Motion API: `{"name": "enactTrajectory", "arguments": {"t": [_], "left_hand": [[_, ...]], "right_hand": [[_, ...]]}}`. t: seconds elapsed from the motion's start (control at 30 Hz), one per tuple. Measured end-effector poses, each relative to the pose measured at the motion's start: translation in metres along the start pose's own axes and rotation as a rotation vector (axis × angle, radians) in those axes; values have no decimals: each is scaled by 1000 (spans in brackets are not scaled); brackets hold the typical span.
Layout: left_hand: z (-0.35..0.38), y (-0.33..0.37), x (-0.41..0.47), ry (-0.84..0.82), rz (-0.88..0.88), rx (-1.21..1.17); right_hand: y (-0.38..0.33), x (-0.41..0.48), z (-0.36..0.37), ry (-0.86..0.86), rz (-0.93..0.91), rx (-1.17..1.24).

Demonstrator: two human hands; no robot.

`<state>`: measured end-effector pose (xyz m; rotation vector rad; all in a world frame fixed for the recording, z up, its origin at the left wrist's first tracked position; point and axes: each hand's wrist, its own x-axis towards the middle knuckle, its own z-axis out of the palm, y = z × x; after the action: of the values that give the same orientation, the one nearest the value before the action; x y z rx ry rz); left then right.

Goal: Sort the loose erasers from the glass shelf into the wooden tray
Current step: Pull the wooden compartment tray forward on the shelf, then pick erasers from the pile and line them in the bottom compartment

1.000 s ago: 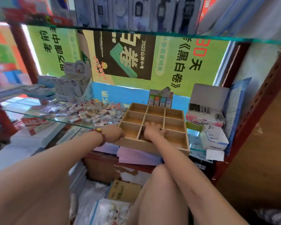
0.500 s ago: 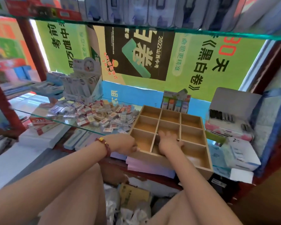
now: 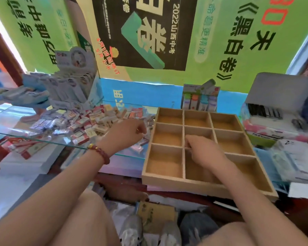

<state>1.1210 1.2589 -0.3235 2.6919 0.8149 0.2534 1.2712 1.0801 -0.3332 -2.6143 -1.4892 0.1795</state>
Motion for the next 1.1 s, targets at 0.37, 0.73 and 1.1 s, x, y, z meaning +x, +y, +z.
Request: {"name": "enactTrajectory", "arguments": {"t": [0.37,0.73,1.1], "left_hand": [[28,-37,-11,-160,143,174],[31,-48,-17,164,-11,-467],[28,-32,-35,222,-456,-1211]], "right_hand": [[-12,-11,-13,-31,112,-141],[-72,19,-2,304,-139,159],[-107,75,42,276,-5,-73]]}}
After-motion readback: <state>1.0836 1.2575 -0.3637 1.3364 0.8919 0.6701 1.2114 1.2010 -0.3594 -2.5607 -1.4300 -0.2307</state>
